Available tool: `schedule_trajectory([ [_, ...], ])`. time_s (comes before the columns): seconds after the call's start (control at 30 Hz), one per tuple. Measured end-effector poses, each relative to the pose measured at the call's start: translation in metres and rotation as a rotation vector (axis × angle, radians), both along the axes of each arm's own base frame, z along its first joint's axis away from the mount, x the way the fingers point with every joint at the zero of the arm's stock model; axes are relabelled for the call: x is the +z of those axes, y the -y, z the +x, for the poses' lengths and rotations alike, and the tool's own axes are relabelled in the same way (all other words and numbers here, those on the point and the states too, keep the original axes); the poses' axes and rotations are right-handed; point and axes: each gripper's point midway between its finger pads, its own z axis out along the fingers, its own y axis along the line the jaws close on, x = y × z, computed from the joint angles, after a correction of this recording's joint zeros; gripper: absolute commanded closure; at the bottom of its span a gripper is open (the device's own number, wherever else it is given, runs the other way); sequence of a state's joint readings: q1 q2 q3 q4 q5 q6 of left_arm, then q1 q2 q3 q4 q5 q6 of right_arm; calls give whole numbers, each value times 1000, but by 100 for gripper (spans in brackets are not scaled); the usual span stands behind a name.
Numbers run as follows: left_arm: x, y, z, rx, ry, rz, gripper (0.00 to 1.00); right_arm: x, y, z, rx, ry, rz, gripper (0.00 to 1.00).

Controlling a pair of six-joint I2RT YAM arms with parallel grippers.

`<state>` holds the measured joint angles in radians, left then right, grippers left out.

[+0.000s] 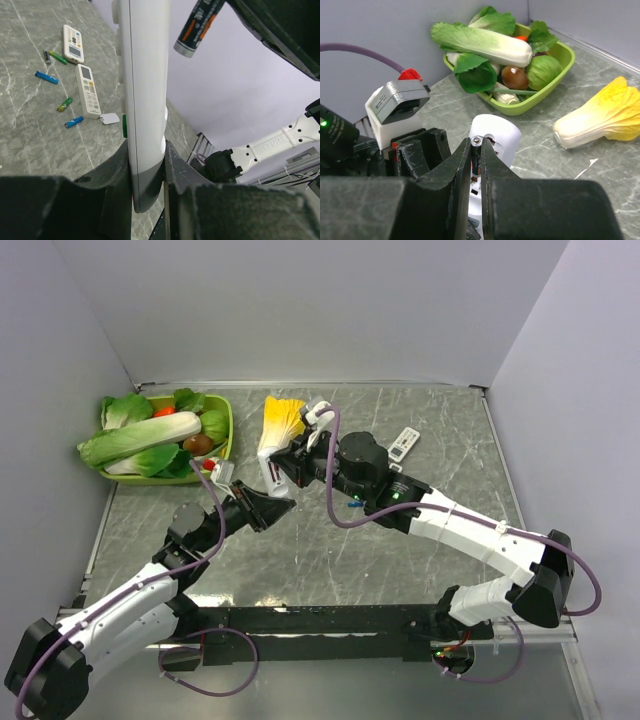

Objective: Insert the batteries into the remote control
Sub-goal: Load the battery into the remote control.

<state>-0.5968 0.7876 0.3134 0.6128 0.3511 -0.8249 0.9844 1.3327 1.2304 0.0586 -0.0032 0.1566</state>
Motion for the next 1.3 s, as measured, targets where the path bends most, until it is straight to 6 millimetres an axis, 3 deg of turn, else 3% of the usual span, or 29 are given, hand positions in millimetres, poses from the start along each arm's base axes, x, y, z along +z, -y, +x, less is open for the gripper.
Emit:
schedule_trajectory([
  [0.23, 3, -1, -1, 1, 7, -5, 99, -11, -2, 8, -36, 10, -19, 100],
  [1.0, -18, -14, 11, 106, -56, 59, 99, -47, -16, 18, -115, -29, -75, 100],
  [1.3, -26, -16, 13, 124, -87, 79, 99, -58, -17, 22, -154, -64, -55, 90],
])
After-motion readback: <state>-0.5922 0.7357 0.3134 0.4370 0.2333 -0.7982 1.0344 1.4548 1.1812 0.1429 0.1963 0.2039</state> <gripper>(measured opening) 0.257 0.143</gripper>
